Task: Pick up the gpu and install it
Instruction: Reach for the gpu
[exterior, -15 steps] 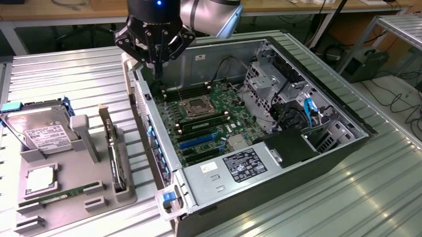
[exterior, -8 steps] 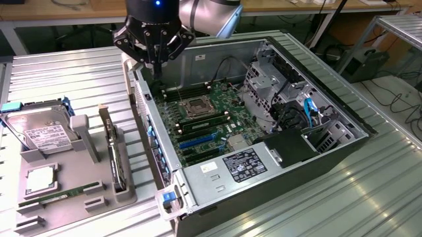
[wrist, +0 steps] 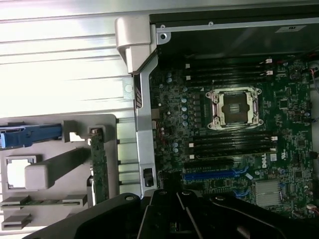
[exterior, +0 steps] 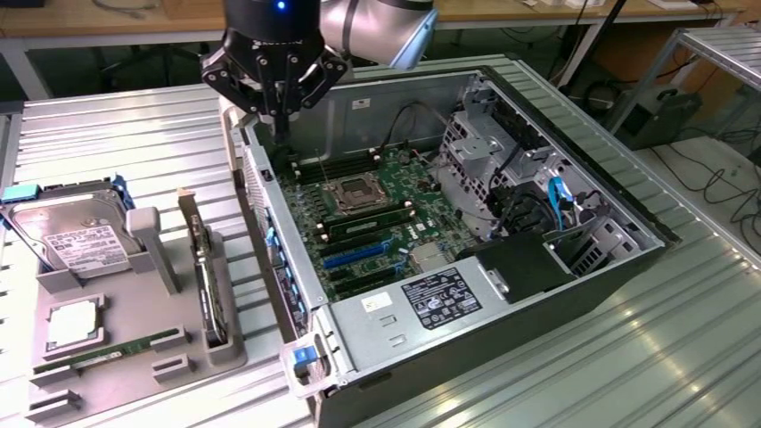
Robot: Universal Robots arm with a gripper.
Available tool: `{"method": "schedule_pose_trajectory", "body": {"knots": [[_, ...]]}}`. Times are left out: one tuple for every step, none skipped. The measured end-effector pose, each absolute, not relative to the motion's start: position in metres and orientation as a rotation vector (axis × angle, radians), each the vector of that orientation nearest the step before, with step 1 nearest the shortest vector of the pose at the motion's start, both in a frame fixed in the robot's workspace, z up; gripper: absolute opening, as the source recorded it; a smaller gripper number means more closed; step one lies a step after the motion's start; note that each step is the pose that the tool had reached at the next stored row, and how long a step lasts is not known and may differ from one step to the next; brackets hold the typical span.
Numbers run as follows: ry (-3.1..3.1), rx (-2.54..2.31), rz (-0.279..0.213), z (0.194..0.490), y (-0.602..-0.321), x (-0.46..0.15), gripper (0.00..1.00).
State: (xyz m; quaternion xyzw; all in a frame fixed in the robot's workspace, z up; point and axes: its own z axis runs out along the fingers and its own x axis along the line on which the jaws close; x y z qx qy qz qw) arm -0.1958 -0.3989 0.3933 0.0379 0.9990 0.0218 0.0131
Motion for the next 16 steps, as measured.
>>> {"method": "schedule_pose_trajectory", "body": {"knots": [[3.112, 0.118, 0.068, 0.3933, -0.3989, -0.1961, 0.11], [3.112, 0.118, 0.068, 0.3933, -0.3989, -0.1964, 0.11], [3.112, 0.118, 0.068, 0.3933, -0.3989, -0.1967, 0.11], [3.112, 0.118, 0.068, 0.3933, -0.3989, -0.1971, 0.11], [3.112, 0.118, 0.068, 0.3933, -0.3989, -0.1973, 0.11], [3.112, 0.118, 0.068, 0.3933, -0.3989, -0.1978, 0.11], [3.112, 0.118, 0.068, 0.3933, -0.3989, -0.1981, 0.11], [3.112, 0.118, 0.068, 0.3933, -0.3989, -0.1984, 0.11], [3.112, 0.118, 0.068, 0.3933, -0.3989, -0.1987, 0.11], [3.112, 0.118, 0.068, 0.3933, -0.3989, -0.1990, 0.11], [3.112, 0.118, 0.068, 0.3933, -0.3989, -0.1993, 0.11], [3.112, 0.118, 0.068, 0.3933, -0.3989, -0.1996, 0.11], [3.112, 0.118, 0.068, 0.3933, -0.3989, -0.1999, 0.11], [3.112, 0.118, 0.068, 0.3933, -0.3989, -0.2002, 0.11], [3.112, 0.118, 0.068, 0.3933, -0.3990, -0.2006, 0.11], [3.112, 0.118, 0.068, 0.3933, -0.3989, -0.2008, 0.11]]}}
